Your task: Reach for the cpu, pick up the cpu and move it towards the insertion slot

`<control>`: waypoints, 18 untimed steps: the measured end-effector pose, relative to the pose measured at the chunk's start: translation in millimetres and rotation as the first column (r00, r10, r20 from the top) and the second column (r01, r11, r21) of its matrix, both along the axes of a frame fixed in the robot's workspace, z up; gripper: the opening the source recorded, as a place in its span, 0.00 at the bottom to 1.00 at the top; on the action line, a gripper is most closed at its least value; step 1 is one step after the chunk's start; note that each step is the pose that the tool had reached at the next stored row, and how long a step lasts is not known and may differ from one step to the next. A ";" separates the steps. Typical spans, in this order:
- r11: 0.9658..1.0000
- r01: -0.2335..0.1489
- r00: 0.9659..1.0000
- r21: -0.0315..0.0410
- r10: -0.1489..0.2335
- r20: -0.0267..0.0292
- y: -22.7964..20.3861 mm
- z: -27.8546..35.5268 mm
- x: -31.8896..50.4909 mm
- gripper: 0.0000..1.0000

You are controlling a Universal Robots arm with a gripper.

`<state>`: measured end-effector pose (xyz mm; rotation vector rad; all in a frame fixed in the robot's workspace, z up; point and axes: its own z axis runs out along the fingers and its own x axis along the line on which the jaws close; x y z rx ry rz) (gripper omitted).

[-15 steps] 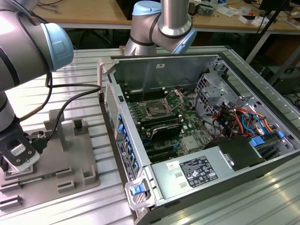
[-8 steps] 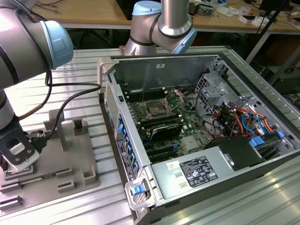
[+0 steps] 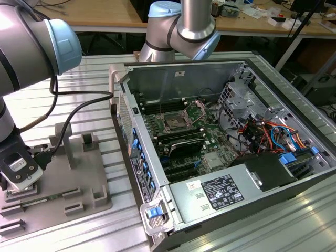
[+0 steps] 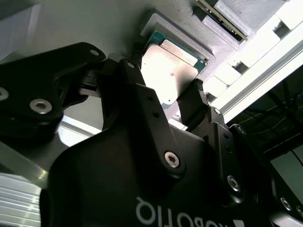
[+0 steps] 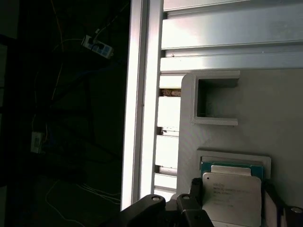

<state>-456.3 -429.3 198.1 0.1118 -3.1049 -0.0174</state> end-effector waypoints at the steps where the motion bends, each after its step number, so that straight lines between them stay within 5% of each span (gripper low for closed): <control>1: 1.000 0.000 1.000 0.000 0.000 0.000 0.0 0.0 0.0 0.55; 18: 1.000 0.000 1.000 0.001 0.000 0.000 -0.3 5.7 0.0 0.55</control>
